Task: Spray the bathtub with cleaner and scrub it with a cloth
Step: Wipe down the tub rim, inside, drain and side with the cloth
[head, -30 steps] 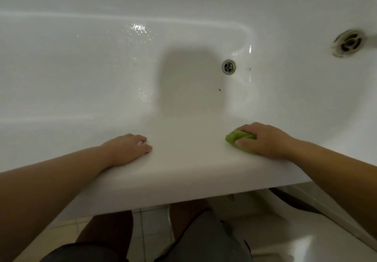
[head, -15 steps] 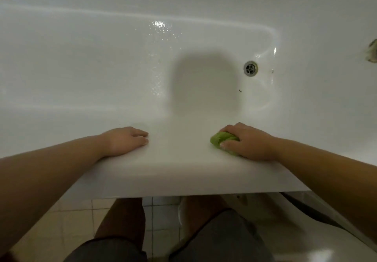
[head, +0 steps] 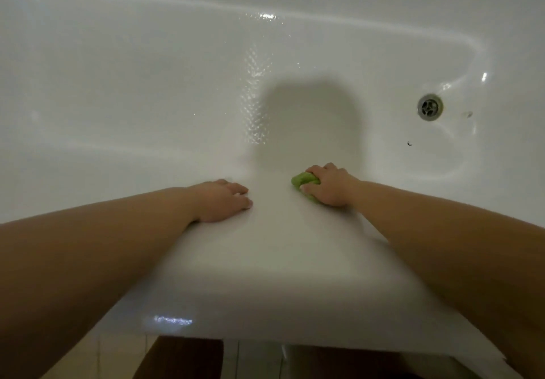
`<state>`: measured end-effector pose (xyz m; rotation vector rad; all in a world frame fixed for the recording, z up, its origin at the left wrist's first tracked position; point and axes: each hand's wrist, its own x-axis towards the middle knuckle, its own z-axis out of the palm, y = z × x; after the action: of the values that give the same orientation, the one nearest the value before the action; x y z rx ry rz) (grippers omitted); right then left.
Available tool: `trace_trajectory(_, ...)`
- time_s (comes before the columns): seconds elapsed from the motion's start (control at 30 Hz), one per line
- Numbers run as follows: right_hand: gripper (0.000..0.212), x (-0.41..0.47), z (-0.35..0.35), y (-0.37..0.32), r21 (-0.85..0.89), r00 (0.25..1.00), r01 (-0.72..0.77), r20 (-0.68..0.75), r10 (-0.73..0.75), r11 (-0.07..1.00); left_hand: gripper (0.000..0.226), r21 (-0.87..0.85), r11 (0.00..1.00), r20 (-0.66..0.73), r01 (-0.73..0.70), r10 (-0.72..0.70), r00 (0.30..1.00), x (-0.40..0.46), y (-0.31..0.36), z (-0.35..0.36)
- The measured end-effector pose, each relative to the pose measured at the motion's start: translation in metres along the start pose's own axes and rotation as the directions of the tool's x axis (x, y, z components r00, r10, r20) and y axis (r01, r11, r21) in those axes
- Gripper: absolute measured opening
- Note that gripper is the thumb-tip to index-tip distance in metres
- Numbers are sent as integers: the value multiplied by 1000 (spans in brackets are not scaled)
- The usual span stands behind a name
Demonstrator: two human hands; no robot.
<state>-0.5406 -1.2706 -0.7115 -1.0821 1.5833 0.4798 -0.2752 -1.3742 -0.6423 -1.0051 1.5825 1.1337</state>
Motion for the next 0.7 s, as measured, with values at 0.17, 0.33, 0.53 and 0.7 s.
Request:
trace_trajectory(0.17, 50, -117, -24, -36, 131, 962, 239, 103, -252, 962, 56, 19, 1000, -20, 23, -22, 1000, -32, 7, -5)
trace_trajectory(0.33, 54, -210, -45, -53, 257, 892, 411, 82, -444, 874, 57, 10, 997, 28, -72, 71, 997, -74, -1, -15)
trace_trajectory(0.53, 42, -87, -21, -68, 150, 960, 236, 119, -255, 960, 60, -33, 991, 41, -130, 132, 990, -88, -33, -22)
trace_trajectory(0.7, 64, 5, 11, -82, 47, 1000, 28, 11, -29, 999, 53, -43, 989, 46, -143, 145, 988, -73, -51, -23)
